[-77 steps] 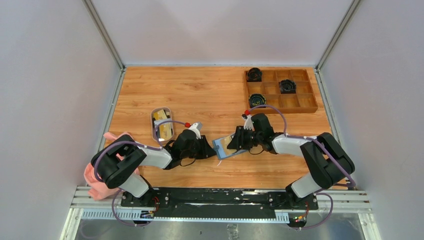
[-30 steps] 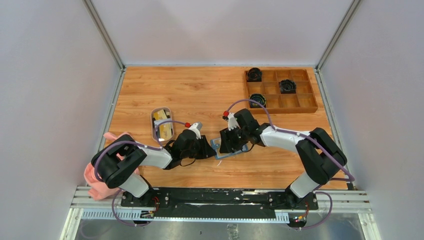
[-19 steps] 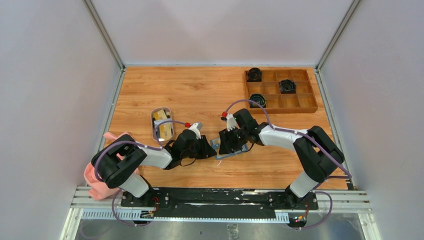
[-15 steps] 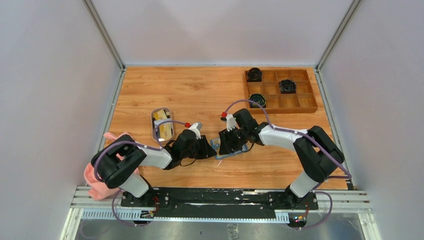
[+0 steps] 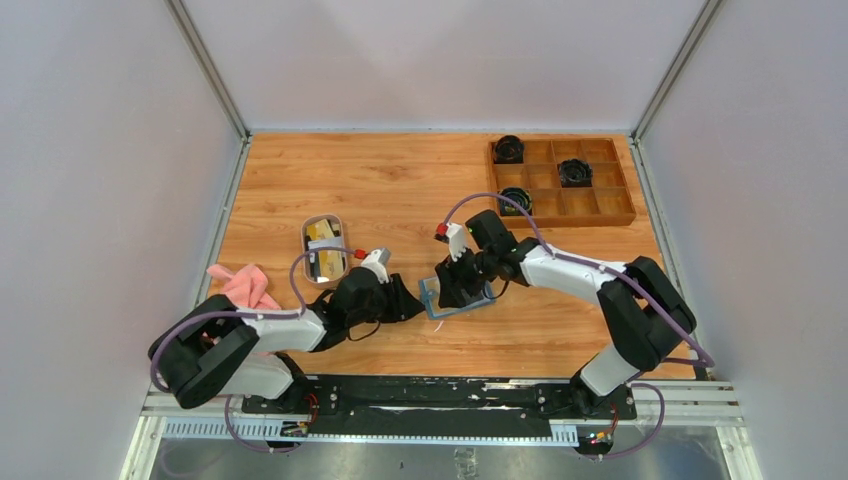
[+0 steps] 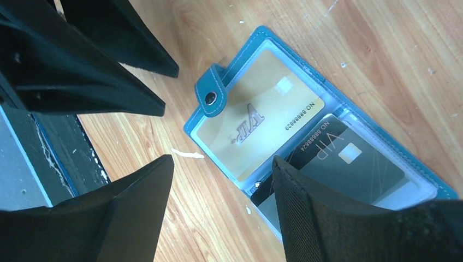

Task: Put the credit cards into the card holder
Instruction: Insert the credit card into the card holder.

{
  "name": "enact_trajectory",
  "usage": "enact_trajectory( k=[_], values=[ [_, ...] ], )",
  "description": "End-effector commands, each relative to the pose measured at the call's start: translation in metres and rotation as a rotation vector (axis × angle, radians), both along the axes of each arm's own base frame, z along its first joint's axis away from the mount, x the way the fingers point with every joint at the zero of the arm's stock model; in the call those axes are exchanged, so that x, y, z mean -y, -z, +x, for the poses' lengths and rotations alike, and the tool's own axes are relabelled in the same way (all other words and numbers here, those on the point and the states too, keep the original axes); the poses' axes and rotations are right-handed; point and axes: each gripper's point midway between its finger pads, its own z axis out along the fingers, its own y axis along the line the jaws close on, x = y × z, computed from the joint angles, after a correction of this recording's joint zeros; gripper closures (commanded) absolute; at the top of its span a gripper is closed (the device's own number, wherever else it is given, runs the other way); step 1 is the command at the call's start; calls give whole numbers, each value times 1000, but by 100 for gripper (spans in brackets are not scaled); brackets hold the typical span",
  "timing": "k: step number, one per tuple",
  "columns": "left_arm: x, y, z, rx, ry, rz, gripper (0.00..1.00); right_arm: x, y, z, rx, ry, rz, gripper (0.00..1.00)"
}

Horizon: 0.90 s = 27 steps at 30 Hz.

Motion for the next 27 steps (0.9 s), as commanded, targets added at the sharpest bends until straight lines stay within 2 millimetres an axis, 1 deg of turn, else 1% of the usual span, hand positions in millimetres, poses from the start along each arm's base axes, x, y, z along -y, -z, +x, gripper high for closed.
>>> enact_trajectory(
  k=[1, 5, 7, 11, 14, 16, 19, 20, 21, 23, 24, 27],
  values=[
    [-11, -9, 2, 75, -29, 17, 57, -2, -23, -1, 110, -127, 18, 29],
    [-18, -24, 3, 135, -29, 33, 55, 2, -35, 1, 173, -210, 16, 30],
    [-23, -34, 3, 175, -17, 55, 54, 5, -41, -3, 172, -250, 26, 32],
    [-40, -59, 7, 275, -36, 119, 45, 11, -50, -5, 177, -290, 63, 32],
    [-56, -81, 9, 347, -73, 147, 39, 14, -53, -2, 187, -294, 70, 32],
    [-67, -96, 8, 388, -102, 153, 30, 18, -53, 3, 200, -284, 54, 32],
    [-81, -106, 6, 426, -143, 153, 7, 23, -50, 10, 222, -261, 17, 33],
    [-83, -109, 6, 436, -161, 136, 1, 25, -49, 15, 226, -243, -2, 36],
    [-84, -107, 4, 443, -166, 118, 0, 26, -46, 19, 221, -221, -23, 39],
    [-81, -108, 2, 456, -172, 52, 0, 29, -41, 29, 221, -172, -72, 45],
    [-78, -110, 0, 463, -170, 9, 0, 31, -37, 34, 220, -150, -95, 49],
    [-69, -110, -4, 460, -153, -65, 0, 34, -27, 42, 200, -111, -144, 66]
  ],
)
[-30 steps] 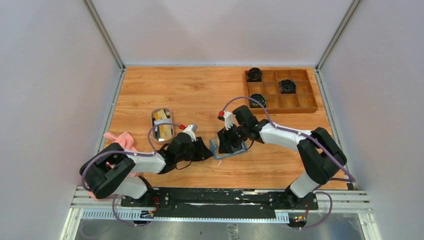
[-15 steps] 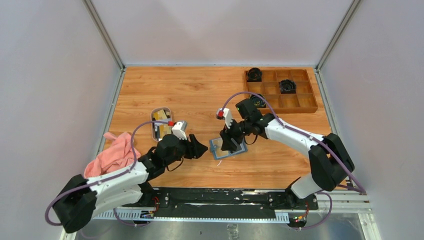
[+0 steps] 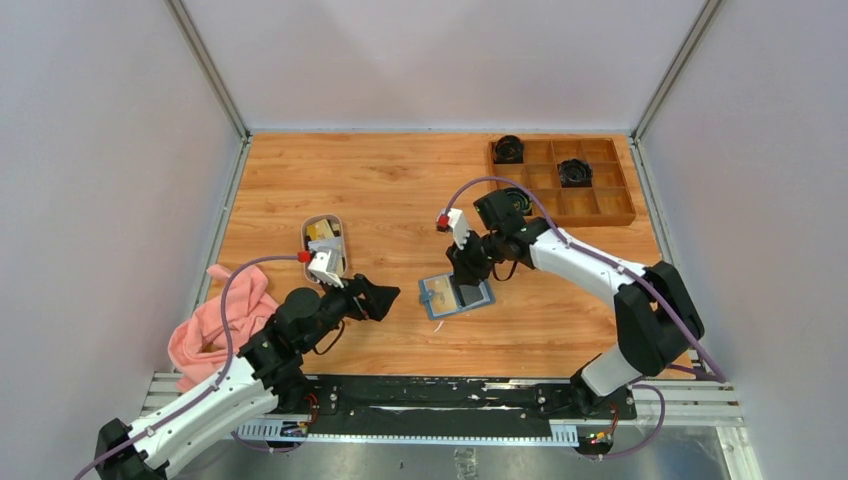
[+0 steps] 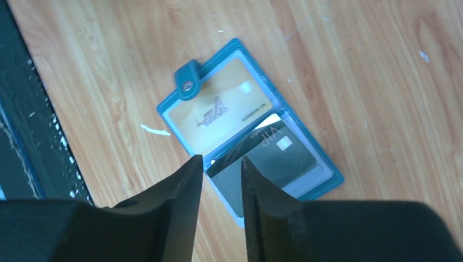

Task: Put the credit cards into the card holder
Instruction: Insert the credit card into the card holder.

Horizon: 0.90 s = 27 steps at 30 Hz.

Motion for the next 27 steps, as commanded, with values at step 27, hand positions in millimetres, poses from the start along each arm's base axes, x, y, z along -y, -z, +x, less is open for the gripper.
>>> enact_trajectory(
  k=[27],
  values=[
    [34, 48, -7, -173, 106, -31, 27, -14, 72, 1, -264, 117, -175, 98]
  ],
)
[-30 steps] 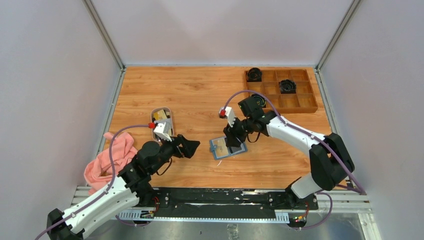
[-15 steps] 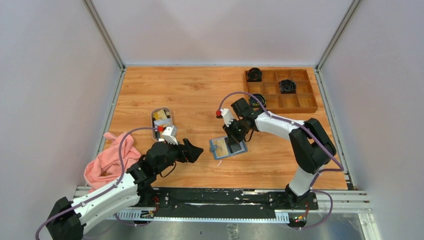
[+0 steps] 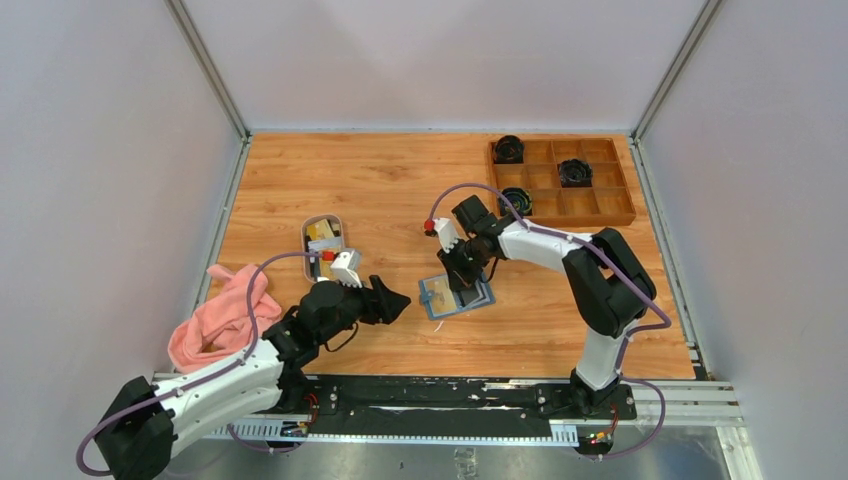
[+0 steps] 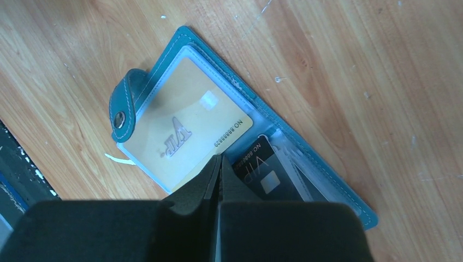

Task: Put the credit cards into the card holder
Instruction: Insert the credit card into the card holder.

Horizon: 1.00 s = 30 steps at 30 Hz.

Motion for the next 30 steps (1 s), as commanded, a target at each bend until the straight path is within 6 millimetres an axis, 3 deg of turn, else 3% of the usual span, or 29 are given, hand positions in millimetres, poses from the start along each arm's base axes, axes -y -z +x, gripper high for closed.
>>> enact_trajectory(
  k=[1, 4, 8, 13, 19, 23, 30],
  values=[
    [7, -5, 0, 9, 16, -33, 27, -6, 4, -15, -85, -12, 3, 98],
    [9, -5, -1, 3, 25, -35, 27, -7, 3, -18, -95, -20, 11, 98],
    [11, -6, -2, -4, 33, -48, 27, -6, -17, -11, -21, -42, 35, 97],
    [16, -11, -5, -6, 55, -79, 26, 2, -52, -14, 44, -152, 112, 89],
    [24, -20, -4, -7, 73, -121, 26, 8, -80, -26, -18, -218, 287, 75],
    [30, -22, -4, -25, 82, -142, 26, 11, -83, -27, -52, -216, 327, 70],
    [45, -16, -7, -67, 114, -141, 26, 14, -74, -26, -91, -204, 307, 69]
  ],
)
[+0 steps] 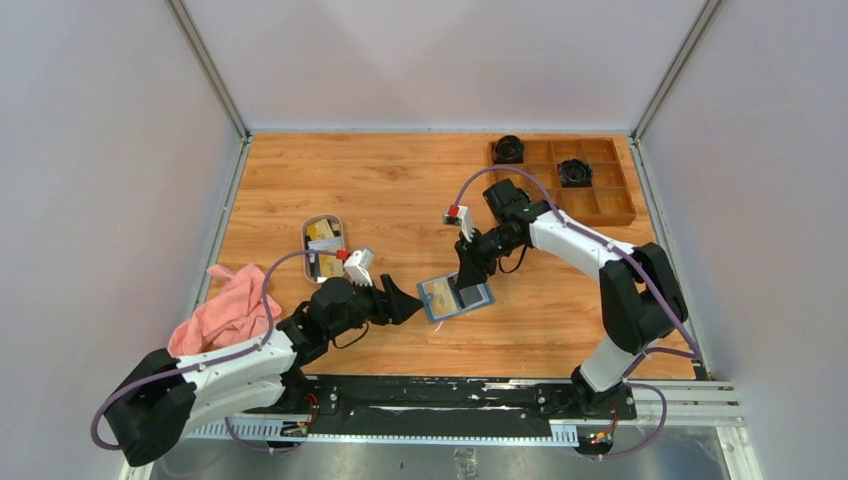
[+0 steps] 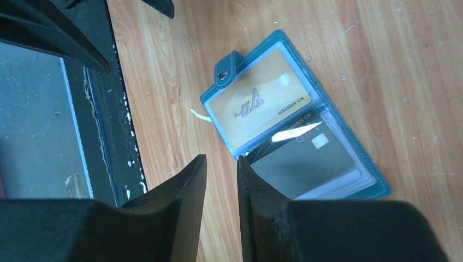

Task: Put the credit cards into the card holder
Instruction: Insert the credit card into the card holder.

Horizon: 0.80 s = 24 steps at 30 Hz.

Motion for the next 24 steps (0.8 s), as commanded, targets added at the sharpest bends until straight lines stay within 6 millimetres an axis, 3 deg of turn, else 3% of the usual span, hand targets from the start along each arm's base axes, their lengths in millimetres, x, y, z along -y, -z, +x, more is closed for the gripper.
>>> enact_trajectory(
  k=[1, 13, 19, 24],
  values=[
    [20, -18, 0, 20, 36, -46, 26, 1, 2, -1, -41, -19, 1, 69],
    [60, -17, -10, 21, 84, 20, 26, 6, 14, 5, -69, 7, -48, 69],
    [79, 10, -6, -69, 67, 78, 44, 13, 15, 12, -73, 40, -57, 70],
    [99, 22, -4, -103, 75, 108, 48, 15, 16, 15, -77, 56, -59, 70]
  ],
)
